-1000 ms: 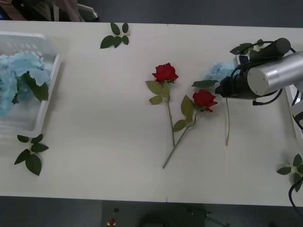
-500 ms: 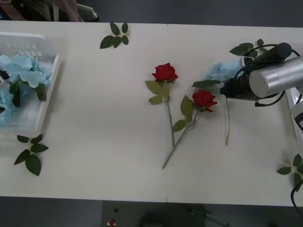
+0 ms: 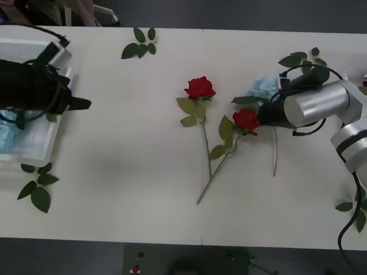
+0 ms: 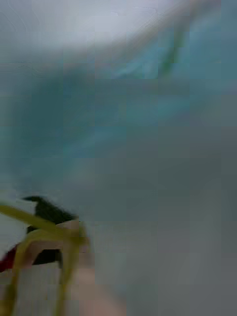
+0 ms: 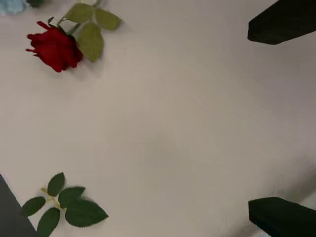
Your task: Put the red flowers into the right box and the blue flowers into the left box
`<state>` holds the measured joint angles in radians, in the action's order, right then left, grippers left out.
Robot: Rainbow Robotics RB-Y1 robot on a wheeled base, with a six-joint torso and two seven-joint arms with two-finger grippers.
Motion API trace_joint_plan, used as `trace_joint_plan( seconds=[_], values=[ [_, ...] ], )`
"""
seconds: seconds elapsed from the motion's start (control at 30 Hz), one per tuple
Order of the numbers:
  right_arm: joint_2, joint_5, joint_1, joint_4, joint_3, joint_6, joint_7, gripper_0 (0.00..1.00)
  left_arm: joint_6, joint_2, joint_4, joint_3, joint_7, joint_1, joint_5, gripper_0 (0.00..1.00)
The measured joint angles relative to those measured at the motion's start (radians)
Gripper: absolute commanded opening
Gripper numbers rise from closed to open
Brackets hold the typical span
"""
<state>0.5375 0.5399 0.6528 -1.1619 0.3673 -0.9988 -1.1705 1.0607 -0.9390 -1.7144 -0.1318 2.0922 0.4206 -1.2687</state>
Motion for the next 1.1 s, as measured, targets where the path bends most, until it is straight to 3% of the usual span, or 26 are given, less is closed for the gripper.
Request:
trace_joint_plan(
  seconds=[0.07,0.17,0.23,0.37,0.6,0.8,0.97,1.1],
  values=[
    [0.0,0.0,0.0,0.002,0.022,0.007,0.0,0.36,0.011,0.118,0.023,-0.021,-0.053,0.036,0.109,0.9],
    [0.0,-0.008,0.004,0.004,0.027,0.007,-0.001,0.11,0.012,0.265,0.032,-0.038,-0.088,0.06,0.235,1.0],
    [0.0,-0.008,0.004,0.008,0.024,0.007,-0.001,0.0,0.015,0.35,0.032,-0.039,-0.131,0.062,0.312,1.0],
    [0.0,-0.008,0.005,0.015,0.021,0.007,-0.002,0.0,0.021,0.467,0.031,-0.061,-0.315,0.063,0.47,1.0],
    [0.001,0.043,0.005,0.014,-0.045,0.007,-0.004,0.0,0.021,0.526,0.077,-0.235,-0.546,0.161,0.673,1.0],
    [0.099,0.255,0.005,-0.094,-0.137,-0.06,-0.046,0.0,0.013,0.612,0.289,-0.285,-0.736,0.326,0.712,1.0],
    [0.222,0.558,-0.007,-0.195,-0.254,-0.149,-0.267,0.0,-0.132,0.682,0.477,-0.323,-0.749,0.411,0.735,1.0],
    [0.259,0.678,-0.055,-0.271,-0.355,-0.163,-0.329,0.0,-0.213,0.704,0.593,-0.372,-0.787,0.446,0.736,1.0]
  ],
)
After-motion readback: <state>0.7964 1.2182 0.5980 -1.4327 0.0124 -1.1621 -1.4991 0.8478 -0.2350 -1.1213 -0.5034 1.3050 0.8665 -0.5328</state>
